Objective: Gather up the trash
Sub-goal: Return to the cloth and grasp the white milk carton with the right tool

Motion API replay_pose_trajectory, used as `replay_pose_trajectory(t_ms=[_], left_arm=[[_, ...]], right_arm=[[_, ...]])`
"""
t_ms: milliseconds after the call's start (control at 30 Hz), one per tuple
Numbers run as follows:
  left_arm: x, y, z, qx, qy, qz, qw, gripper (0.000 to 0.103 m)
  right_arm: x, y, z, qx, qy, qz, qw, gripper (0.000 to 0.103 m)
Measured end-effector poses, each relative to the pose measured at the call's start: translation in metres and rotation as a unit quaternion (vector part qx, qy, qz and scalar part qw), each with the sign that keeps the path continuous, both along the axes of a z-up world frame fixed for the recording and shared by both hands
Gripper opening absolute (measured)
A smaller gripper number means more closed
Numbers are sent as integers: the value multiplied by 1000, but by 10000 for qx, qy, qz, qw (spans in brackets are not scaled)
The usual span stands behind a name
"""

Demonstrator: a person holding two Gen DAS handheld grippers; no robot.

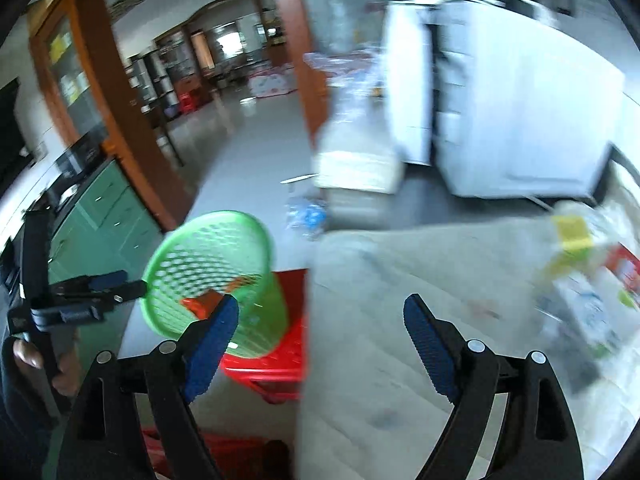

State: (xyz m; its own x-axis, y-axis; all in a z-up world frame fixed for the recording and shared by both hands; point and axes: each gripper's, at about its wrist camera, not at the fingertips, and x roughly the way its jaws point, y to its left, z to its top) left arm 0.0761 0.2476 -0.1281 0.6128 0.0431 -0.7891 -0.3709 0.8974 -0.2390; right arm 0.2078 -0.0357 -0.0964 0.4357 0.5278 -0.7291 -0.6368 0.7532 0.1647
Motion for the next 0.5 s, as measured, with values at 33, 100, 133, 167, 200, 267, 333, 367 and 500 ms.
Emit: replay_pose_trajectory(t_ms=[33, 100, 133, 167, 200, 267, 333, 367, 500], left_arm=[[3, -5, 1, 7, 1, -55, 10000, 83], [8, -16, 3, 41, 20, -173, 9998, 83], [11, -22, 4, 58, 22, -235, 9997, 83], [13, -26, 5, 66, 22, -264, 9996, 83], [16, -31, 6, 73, 27, -316, 9995, 83], [19, -39, 7, 98, 32, -394, 9992, 83], [24, -49, 7, 122, 53, -473, 9988, 83], [26, -52, 7, 121, 61, -509, 9986, 83], [34, -66, 4, 132, 111, -653, 9977, 83]], right_arm=[[5, -17, 0, -69, -19, -146, 9999, 82], [15, -43, 1, -113, -6, -354, 9993, 82], [21, -57, 0, -121, 31, -446, 9989, 81], [26, -68, 1, -150, 37, -522, 9985, 81], [31, -76, 1, -180, 28, -573, 9982, 82], [47, -98, 1, -277, 69, -665, 9974, 82], [61, -114, 0, -399, 140, -674, 9968, 81], [67, -122, -1, -456, 150, -670, 9966, 81], [88, -145, -9, -685, 255, -585, 9956, 80]])
